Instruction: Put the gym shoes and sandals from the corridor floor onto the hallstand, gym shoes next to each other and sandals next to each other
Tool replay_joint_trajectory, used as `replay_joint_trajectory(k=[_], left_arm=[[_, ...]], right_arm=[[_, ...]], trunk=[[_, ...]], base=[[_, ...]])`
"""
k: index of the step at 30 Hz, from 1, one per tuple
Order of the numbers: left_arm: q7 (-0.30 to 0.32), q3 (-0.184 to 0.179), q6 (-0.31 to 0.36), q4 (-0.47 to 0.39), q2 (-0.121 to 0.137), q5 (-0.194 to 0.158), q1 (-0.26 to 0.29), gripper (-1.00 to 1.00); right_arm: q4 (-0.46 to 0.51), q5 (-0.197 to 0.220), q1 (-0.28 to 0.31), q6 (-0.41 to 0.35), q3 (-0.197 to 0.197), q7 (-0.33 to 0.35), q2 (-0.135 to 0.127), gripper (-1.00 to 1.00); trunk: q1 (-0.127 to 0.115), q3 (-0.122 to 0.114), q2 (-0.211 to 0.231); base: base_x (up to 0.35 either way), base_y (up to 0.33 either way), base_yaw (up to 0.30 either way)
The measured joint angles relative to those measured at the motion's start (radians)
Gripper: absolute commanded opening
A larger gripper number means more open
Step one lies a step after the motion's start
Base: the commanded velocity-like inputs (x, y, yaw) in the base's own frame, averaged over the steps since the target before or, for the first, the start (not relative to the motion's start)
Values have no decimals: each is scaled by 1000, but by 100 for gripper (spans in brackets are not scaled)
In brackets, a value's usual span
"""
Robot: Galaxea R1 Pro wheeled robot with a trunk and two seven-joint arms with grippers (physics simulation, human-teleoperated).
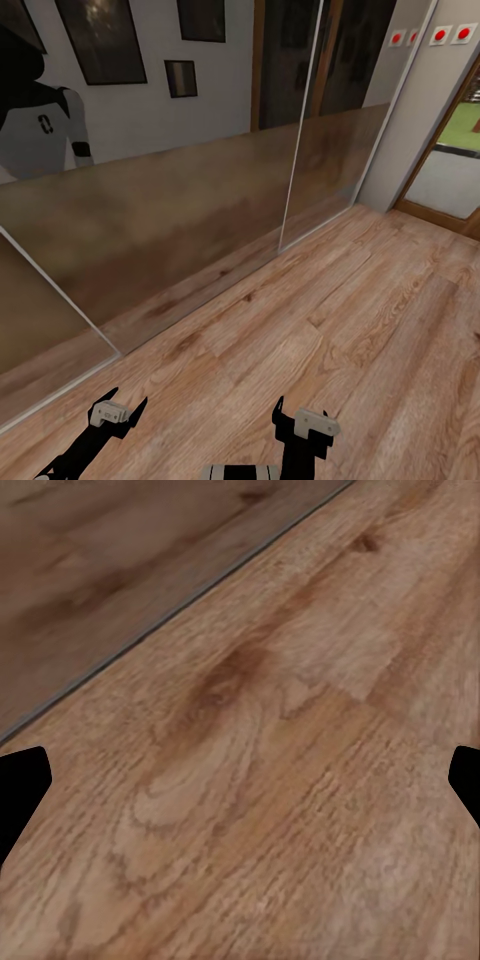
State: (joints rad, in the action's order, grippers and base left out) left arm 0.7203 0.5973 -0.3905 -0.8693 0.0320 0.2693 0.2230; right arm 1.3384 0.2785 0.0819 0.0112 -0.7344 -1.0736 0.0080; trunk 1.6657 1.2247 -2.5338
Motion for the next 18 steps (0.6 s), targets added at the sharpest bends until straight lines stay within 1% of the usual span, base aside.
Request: replay_joint_trajectory(k=[18], left_arm=[[0, 0, 0, 0, -1, 0, 0, 100]], right_arm=[[0, 0, 0, 0, 0, 0, 0, 100]], trunk=[[0, 0, 0]], base=[[71, 0, 0]])
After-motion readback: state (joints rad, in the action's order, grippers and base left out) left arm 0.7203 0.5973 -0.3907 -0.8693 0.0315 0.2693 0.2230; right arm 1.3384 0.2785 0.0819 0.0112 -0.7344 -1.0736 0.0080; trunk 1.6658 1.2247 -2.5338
